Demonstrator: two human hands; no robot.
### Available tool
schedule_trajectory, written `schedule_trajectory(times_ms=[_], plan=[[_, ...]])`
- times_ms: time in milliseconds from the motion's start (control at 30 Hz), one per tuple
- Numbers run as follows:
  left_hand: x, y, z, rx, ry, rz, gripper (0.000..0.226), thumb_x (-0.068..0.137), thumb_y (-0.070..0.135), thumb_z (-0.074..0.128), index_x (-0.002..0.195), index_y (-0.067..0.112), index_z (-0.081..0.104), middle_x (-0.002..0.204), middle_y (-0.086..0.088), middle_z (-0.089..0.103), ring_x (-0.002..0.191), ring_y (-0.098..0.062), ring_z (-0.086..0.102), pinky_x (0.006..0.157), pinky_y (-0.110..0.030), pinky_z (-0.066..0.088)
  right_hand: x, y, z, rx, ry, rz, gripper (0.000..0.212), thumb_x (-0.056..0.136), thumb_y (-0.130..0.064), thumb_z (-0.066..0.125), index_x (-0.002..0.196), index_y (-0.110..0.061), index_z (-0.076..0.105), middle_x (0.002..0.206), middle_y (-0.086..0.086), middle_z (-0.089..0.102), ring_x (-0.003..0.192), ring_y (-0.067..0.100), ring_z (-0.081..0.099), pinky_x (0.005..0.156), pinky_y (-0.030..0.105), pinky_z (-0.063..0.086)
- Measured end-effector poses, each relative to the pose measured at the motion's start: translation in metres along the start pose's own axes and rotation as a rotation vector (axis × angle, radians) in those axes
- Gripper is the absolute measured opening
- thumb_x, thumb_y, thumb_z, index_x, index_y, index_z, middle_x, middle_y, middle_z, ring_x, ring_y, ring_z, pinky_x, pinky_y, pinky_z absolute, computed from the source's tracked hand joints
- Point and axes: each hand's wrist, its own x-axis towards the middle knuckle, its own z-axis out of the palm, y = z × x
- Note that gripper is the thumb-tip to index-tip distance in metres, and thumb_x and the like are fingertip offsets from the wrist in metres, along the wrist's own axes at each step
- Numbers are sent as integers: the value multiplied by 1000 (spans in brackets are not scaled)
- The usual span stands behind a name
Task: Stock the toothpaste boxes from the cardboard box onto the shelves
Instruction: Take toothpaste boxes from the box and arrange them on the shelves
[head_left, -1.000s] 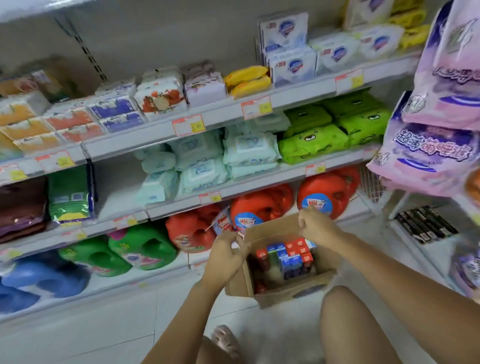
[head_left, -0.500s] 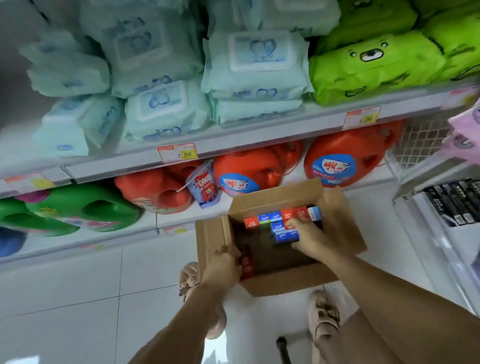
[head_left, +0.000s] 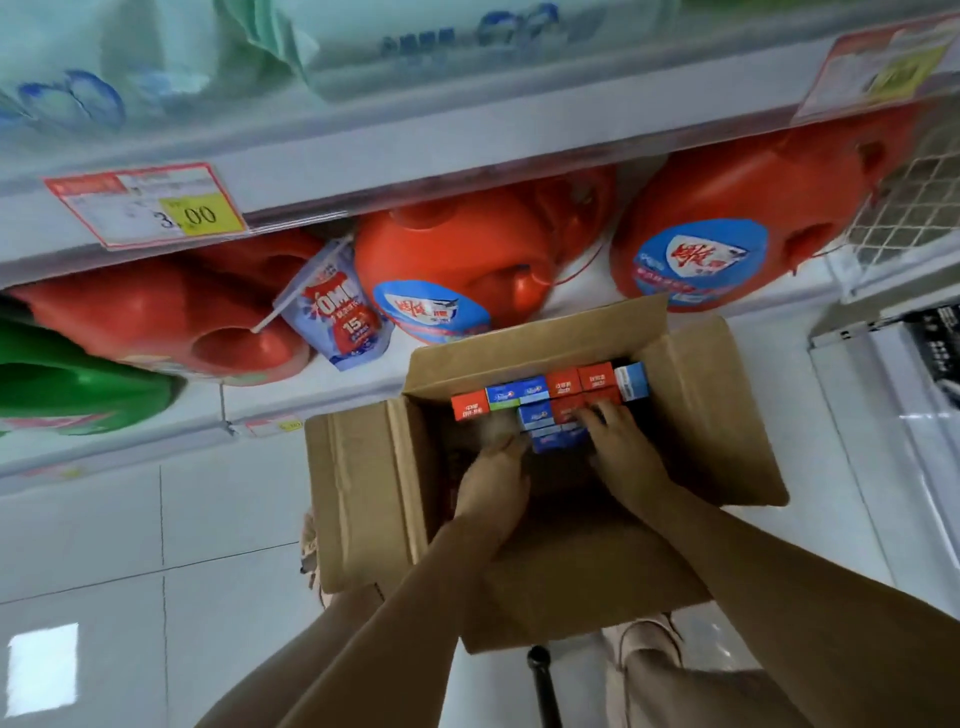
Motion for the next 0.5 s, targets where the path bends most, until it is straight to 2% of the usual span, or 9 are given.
schedule_trajectory(times_ms=[167,300,400,500], plan=[[23,10,24,90,-50,-72,55,93,13,52,143,23,32,147,-5,28,122,-23,47,95,-34,47,6,4,7,32,63,-17,46,82,-6,63,127,-10,53,132,11,44,123,29,41,96,38,44],[28,13,38,196,-40,-98,52,92,19,55,140,18,37,142,-8,32,125,-23,40,95,-33,45,6,5,10,-2,109,-39,27,78,-6,67,105,-3,65,115,15,53,108,32,50,87,42,48],[24,13,39,175,-14,-118,52,92,21,56,141,18,36,141,-8,31,126,-22,38,97,-31,44,8,4,8,17,155,-63,19,69,-5,75,87,-4,68,101,13,58,95,32,55,76,39,50],[14,9,32,108,66,-126,47,92,21,55,138,19,42,140,-6,31,125,-20,38,96,-28,43,4,2,0,75,130,-78,19,71,-10,74,88,-6,67,105,10,57,98,29,52,81,37,46]])
